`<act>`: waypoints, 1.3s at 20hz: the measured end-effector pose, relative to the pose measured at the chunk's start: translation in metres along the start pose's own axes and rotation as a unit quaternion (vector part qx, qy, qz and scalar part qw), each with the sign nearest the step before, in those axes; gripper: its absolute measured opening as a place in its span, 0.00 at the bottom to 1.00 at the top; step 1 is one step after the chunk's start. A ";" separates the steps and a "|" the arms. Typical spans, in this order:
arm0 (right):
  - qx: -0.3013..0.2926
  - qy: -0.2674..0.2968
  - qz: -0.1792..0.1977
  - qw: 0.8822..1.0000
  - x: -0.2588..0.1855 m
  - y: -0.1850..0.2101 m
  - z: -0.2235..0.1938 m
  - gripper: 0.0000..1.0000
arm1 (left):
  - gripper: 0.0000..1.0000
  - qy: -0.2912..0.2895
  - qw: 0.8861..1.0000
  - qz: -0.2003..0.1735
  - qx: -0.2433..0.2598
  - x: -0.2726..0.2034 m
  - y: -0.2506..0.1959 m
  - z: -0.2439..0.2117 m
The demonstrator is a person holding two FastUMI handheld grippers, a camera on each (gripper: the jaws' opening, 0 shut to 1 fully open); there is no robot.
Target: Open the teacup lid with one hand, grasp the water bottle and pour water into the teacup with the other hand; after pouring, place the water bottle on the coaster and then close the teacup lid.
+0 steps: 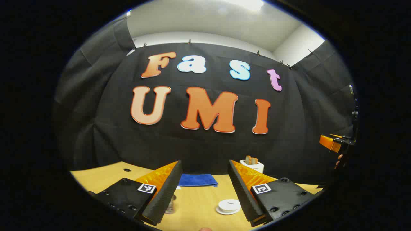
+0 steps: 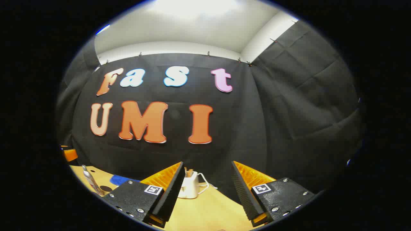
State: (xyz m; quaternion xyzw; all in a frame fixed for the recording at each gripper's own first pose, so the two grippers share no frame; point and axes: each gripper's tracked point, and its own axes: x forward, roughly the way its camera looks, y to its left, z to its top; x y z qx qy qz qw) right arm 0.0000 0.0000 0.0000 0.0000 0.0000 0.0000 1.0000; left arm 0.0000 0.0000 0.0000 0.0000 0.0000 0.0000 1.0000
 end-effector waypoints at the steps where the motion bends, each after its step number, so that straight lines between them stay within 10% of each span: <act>1: -0.001 0.003 0.013 1.000 -0.004 0.018 -0.002 0.95 | 0.96 -0.008 1.000 0.023 0.014 -0.005 0.027 0.006; 14: -0.018 0.071 0.156 0.985 -0.031 0.163 -0.034 0.93 | 0.96 0.028 0.996 0.055 0.060 -0.018 0.097 0.007; 26: -0.021 0.088 0.178 0.980 0.006 0.197 -0.077 0.96 | 0.97 0.008 0.999 0.038 0.037 0.014 0.092 0.001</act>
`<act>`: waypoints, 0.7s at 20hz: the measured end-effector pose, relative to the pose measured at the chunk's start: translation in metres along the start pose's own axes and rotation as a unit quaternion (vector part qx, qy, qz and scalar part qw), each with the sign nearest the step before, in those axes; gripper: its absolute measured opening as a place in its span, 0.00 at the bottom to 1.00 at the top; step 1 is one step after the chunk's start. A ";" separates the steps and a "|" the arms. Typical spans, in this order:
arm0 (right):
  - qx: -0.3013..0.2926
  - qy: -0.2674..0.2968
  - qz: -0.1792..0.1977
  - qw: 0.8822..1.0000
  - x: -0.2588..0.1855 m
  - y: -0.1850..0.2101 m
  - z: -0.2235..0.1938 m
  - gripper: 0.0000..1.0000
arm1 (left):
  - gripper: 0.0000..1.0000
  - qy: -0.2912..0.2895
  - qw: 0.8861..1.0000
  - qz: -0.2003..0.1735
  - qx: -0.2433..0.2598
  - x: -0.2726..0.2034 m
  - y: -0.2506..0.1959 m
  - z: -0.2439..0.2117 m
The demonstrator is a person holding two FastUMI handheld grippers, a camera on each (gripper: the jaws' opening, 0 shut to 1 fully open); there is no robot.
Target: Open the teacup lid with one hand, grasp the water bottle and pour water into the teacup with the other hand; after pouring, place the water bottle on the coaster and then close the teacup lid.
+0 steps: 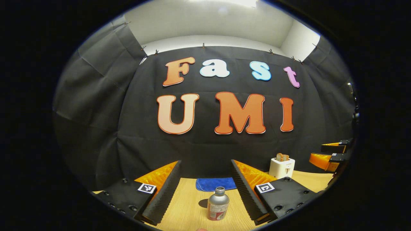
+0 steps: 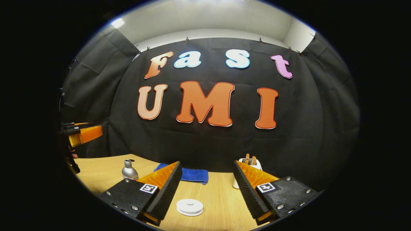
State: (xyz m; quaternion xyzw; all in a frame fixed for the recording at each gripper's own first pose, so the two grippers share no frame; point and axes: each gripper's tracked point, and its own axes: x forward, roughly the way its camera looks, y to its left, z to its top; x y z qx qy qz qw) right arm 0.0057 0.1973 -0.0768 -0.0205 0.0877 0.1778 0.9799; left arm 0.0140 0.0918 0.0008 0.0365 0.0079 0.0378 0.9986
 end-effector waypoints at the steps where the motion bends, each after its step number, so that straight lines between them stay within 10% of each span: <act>1: 0.001 0.011 0.003 1.000 0.006 0.002 -0.011 0.96 | 0.96 0.001 1.000 0.001 0.004 0.002 0.000 -0.003; 14: 0.038 0.174 0.061 0.982 0.061 0.042 -0.156 0.68 | 0.97 0.056 0.997 -0.018 0.039 0.013 -0.005 -0.062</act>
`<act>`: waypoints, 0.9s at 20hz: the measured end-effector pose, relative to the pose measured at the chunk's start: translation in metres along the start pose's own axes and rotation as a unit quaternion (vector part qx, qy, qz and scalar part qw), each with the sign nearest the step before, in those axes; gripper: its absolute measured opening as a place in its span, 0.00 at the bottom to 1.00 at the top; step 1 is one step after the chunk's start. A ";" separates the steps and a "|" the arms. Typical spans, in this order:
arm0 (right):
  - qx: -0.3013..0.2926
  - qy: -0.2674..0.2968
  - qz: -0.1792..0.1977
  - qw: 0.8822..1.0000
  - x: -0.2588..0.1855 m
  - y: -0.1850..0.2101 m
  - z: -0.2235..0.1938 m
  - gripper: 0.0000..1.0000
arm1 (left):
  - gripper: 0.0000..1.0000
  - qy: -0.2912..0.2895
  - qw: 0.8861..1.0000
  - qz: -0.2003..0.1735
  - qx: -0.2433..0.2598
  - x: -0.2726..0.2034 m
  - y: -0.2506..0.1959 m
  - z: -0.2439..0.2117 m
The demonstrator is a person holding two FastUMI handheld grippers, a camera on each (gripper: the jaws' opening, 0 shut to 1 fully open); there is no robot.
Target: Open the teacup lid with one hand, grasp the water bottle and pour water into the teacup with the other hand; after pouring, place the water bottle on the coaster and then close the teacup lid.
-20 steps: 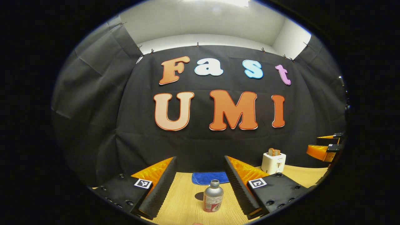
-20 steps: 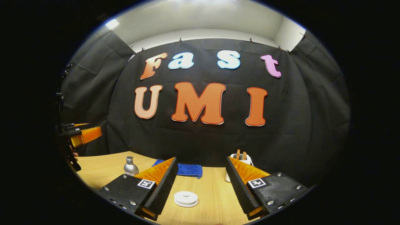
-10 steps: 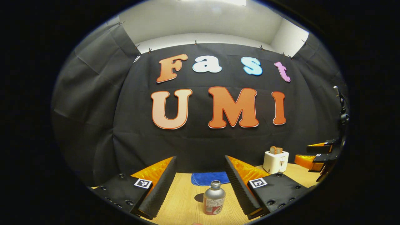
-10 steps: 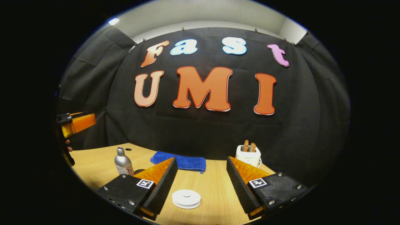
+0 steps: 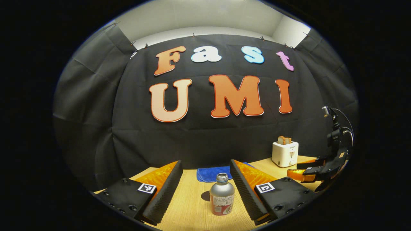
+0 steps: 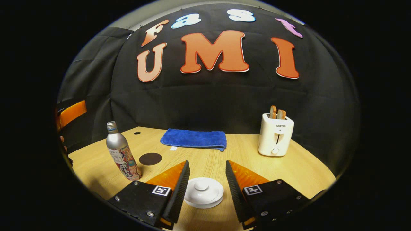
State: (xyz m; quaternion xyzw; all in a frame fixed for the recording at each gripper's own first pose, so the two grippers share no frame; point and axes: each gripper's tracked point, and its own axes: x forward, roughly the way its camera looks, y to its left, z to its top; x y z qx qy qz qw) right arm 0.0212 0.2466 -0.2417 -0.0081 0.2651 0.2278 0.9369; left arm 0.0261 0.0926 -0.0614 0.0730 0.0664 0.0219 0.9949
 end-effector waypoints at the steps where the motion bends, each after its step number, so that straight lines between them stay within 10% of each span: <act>1: -0.004 0.004 0.003 1.000 0.004 0.002 -0.005 0.64 | 0.96 0.004 1.000 0.001 0.000 0.001 0.001 -0.004; 7: -0.005 0.033 0.016 0.999 0.021 0.009 -0.032 0.63 | 0.96 0.028 1.000 0.005 -0.002 0.004 0.004 -0.025; 18: 0.020 0.039 0.019 0.999 0.033 0.013 -0.041 0.25 | 0.96 0.051 0.999 -0.004 -0.003 0.008 -0.004 -0.049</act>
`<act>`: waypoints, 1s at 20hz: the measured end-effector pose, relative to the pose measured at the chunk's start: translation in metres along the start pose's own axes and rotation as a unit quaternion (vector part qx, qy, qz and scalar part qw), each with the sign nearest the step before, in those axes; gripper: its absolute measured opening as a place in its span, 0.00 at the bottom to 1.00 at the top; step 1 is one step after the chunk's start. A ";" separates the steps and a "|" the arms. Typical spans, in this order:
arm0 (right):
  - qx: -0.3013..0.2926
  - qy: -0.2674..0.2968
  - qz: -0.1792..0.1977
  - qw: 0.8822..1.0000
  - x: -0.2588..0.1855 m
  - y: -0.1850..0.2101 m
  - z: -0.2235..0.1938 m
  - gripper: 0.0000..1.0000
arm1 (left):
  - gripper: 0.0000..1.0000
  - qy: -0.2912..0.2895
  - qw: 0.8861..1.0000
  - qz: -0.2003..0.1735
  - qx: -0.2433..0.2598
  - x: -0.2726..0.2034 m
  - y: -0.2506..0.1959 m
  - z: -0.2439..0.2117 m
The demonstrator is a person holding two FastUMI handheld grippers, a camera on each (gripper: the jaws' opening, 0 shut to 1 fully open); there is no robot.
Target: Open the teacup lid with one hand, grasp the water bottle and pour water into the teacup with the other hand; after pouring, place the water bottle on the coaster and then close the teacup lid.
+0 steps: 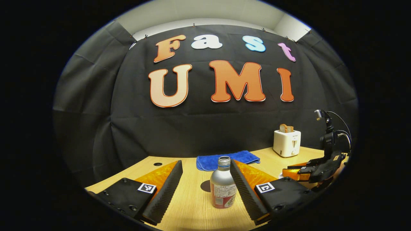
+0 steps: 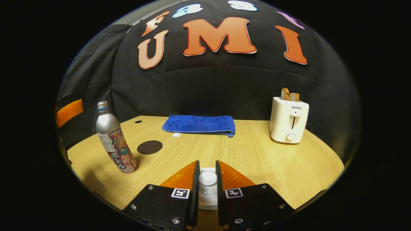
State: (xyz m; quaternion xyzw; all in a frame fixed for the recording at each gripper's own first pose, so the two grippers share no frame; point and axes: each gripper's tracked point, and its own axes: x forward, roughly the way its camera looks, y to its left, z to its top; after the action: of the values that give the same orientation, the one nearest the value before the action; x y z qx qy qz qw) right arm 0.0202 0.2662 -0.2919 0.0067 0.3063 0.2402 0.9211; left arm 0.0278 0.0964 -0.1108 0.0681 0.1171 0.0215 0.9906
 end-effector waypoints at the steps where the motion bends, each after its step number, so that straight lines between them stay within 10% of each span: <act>1: 0.010 0.001 -0.002 1.000 -0.001 -0.001 0.001 0.23 | 0.96 0.004 1.000 -0.003 -0.001 0.002 -0.001 -0.003; 20: 0.051 -0.059 -0.033 0.996 -0.059 -0.046 0.060 0.20 | 0.98 0.151 0.987 -0.042 -0.020 0.037 -0.037 -0.120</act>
State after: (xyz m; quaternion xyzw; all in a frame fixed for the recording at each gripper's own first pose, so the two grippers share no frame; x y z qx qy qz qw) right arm 0.0334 0.2072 -0.2177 0.0572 0.2632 0.1929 0.9435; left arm 0.0369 0.0773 -0.2400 0.0391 0.2678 -0.0076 0.9627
